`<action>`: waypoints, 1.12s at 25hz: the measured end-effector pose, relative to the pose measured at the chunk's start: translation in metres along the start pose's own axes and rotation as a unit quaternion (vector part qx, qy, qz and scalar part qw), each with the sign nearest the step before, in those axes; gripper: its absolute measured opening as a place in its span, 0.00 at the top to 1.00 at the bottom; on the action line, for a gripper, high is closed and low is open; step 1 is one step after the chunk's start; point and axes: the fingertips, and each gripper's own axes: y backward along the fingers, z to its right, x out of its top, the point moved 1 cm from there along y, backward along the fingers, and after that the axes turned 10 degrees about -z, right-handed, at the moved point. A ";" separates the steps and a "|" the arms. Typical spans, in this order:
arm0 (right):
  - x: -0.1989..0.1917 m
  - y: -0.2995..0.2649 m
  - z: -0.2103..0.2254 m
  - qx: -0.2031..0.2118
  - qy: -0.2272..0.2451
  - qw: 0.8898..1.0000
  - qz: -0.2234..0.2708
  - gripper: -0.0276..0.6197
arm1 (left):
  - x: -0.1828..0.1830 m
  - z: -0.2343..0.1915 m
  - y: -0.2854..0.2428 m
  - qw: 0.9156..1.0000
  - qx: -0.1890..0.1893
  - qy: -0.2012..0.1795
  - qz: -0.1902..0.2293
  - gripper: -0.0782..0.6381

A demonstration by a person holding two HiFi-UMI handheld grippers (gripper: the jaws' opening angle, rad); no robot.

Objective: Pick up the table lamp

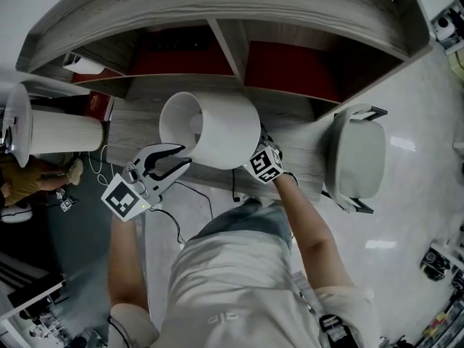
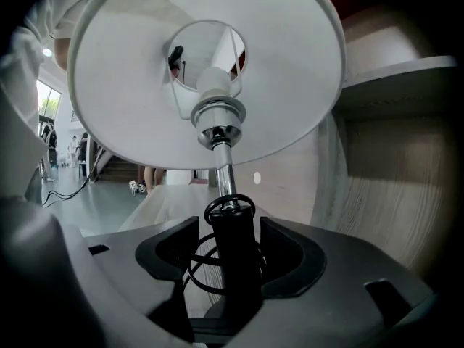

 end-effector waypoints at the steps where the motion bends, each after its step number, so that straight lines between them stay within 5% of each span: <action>1: -0.001 -0.002 0.000 -0.001 0.006 1.000 -0.004 0.53 | -0.001 -0.001 0.000 1.000 0.002 0.001 -0.001 0.72; 6: -0.003 -0.008 0.002 -0.014 0.036 0.999 -0.026 0.54 | -0.003 -0.003 0.001 1.000 0.007 -0.001 0.000 0.72; 9: -0.004 -0.010 0.006 -0.024 0.045 0.998 -0.035 0.67 | -0.002 -0.004 0.001 1.000 0.012 0.002 0.002 0.73; 23: -0.002 -0.019 0.003 0.025 0.085 0.992 -0.087 0.68 | -0.003 -0.010 0.005 0.998 0.038 0.037 0.026 0.75; 28: -0.004 -0.021 0.001 0.045 0.091 0.988 -0.117 0.68 | -0.007 -0.015 0.009 0.997 0.050 0.017 0.050 0.76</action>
